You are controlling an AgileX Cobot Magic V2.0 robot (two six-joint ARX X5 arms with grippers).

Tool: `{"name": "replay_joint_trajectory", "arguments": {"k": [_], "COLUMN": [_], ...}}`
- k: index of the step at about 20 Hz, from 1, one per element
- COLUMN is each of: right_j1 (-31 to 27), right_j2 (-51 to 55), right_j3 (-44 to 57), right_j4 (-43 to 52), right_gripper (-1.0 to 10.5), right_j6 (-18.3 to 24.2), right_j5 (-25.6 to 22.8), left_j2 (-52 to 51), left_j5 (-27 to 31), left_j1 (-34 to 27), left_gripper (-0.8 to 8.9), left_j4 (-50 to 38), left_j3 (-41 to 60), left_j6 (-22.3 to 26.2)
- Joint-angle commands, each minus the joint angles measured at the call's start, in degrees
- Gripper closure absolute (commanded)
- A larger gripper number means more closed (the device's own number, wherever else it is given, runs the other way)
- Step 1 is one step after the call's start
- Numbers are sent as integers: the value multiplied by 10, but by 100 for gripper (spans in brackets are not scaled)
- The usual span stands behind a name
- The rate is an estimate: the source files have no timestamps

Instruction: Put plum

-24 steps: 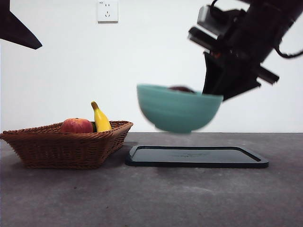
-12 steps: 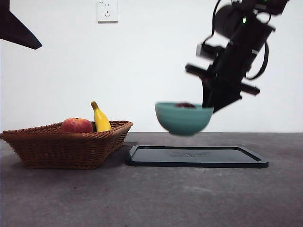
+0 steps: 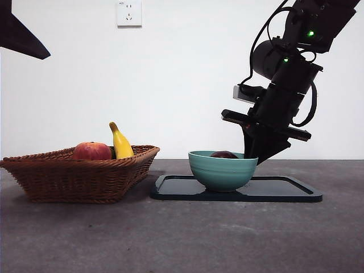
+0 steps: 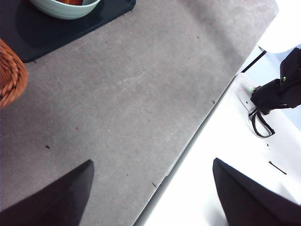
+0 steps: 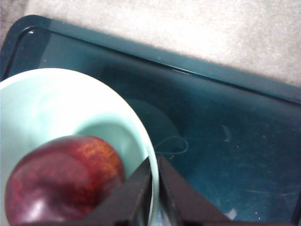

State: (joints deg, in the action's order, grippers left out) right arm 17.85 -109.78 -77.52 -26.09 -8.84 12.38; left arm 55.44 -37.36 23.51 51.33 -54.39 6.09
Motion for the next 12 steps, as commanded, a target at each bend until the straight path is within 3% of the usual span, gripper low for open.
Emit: {"name": "replay_joint_trajectory", "arguments": {"k": [1,4,12], "right_j1": [1,1,0], "right_j2": [-14,-13,151], "right_j3": [-12,-13,-13], "right_j4": [-2,-8,-61], "right_gripper": [926,772,772], "right_j6": [3,0,5], "right_j5": [-3,-2,-1], "left_j2": [3,3,3], "left_j5": [-2,-2,-2], "left_j1": [2,2,2], "left_gripper": [409,408,408], "left_j4": [-1,-1,-2], "left_j3": [-6,-6,-6], "left_j6": [5,5,6]}}
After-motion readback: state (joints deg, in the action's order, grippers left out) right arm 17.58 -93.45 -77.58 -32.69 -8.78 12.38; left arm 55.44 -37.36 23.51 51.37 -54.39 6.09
